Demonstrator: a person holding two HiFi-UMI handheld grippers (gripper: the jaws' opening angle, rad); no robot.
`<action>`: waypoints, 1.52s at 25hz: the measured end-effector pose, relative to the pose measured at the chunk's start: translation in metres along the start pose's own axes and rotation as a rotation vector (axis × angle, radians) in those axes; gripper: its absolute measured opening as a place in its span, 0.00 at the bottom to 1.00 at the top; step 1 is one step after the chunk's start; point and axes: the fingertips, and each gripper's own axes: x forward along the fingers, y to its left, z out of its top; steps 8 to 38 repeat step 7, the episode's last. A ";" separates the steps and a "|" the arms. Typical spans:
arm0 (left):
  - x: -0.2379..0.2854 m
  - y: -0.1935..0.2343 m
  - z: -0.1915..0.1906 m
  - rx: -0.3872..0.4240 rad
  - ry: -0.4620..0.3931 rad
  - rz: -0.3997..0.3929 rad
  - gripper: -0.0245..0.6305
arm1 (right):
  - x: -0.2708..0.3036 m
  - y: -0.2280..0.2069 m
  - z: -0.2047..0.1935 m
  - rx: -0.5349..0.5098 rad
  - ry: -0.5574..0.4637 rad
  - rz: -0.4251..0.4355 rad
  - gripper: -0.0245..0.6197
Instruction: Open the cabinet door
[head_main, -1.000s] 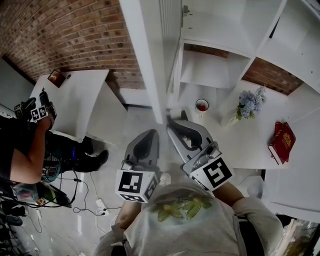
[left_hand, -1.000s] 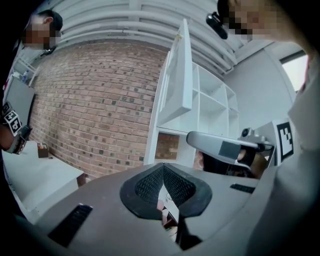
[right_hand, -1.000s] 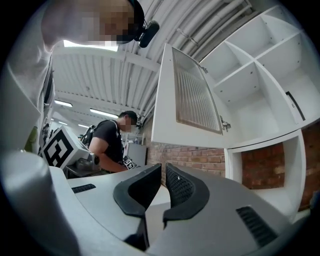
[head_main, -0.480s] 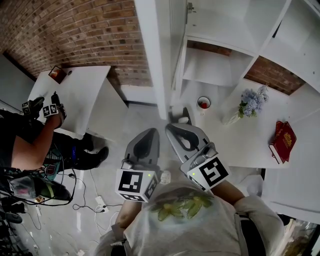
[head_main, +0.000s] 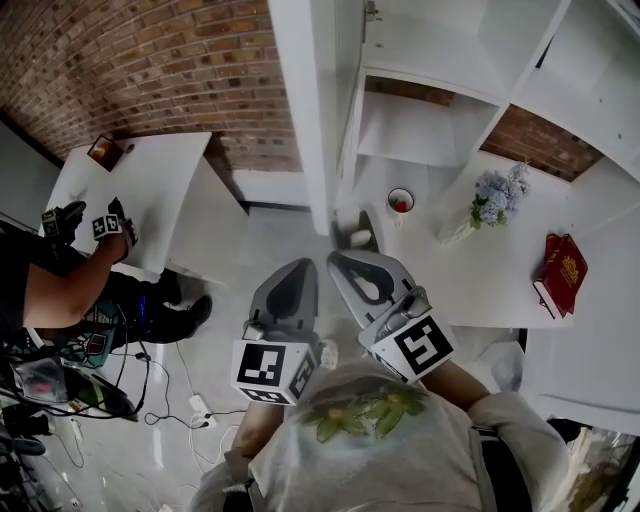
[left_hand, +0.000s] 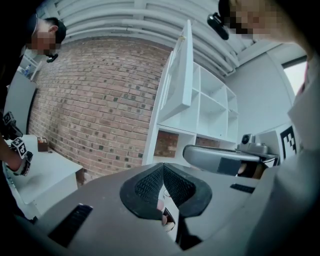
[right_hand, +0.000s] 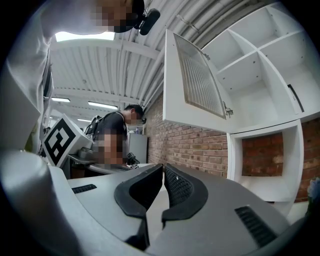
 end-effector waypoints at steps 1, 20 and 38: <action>0.001 0.000 -0.001 -0.002 0.003 -0.004 0.05 | -0.001 -0.001 -0.001 0.003 0.002 -0.005 0.08; 0.002 -0.003 -0.011 -0.017 0.027 -0.018 0.05 | -0.006 -0.003 -0.010 -0.011 0.024 -0.016 0.08; 0.002 -0.003 -0.011 -0.017 0.027 -0.018 0.05 | -0.006 -0.003 -0.010 -0.011 0.024 -0.016 0.08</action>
